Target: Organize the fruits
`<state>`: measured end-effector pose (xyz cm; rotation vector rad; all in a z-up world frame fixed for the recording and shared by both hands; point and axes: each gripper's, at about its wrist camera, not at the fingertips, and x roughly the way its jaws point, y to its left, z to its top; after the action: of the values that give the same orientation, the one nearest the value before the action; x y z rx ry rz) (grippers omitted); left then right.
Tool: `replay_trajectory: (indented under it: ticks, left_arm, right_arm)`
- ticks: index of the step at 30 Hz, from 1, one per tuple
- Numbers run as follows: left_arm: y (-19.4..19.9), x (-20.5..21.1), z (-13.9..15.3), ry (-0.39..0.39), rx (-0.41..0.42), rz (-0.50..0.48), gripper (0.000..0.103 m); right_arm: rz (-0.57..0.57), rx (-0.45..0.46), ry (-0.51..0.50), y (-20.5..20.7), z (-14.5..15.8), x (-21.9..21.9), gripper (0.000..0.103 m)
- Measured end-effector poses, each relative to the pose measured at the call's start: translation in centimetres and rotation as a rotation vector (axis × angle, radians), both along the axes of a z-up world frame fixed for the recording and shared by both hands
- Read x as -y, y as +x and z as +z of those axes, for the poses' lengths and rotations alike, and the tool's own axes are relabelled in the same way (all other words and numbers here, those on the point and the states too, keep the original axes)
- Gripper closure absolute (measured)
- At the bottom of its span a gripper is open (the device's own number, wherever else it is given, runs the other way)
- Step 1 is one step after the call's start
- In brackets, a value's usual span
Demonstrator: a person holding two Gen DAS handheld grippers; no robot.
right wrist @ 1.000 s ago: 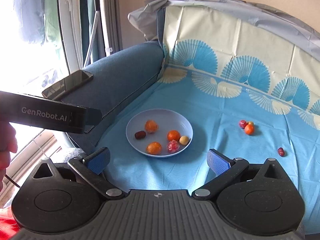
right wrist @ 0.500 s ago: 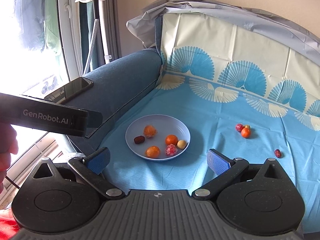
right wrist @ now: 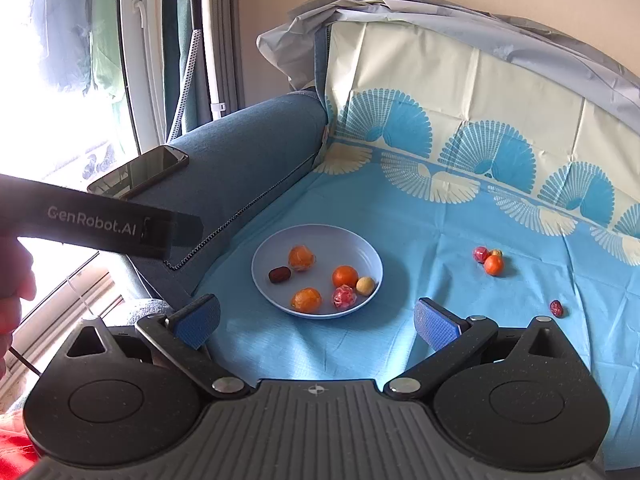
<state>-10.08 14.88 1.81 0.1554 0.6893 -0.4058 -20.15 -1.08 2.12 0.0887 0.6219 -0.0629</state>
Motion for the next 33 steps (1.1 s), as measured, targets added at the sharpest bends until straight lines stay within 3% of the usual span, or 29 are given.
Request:
replay_trajectory:
  ticks: [19,26,33]
  left_arm:
    - [1.8,1.4,-1.3,0.052,-0.052,0.02,0.0]
    - [3.1,4.0,-1.7,0.084,-0.086,0.009,0.0]
    - [4.1,9.4,-3.5,0.145,-0.129,-0.044,0.0]
  right_arm:
    - [-0.023,-0.033,0.057,1.1,-1.6,1.3,0.001]
    - [-0.125,-0.03,0.108,1.2,-3.1,3.9,0.001]
    - [-0.283,-0.046,0.14,0.8,-5.7,8.3,0.001]
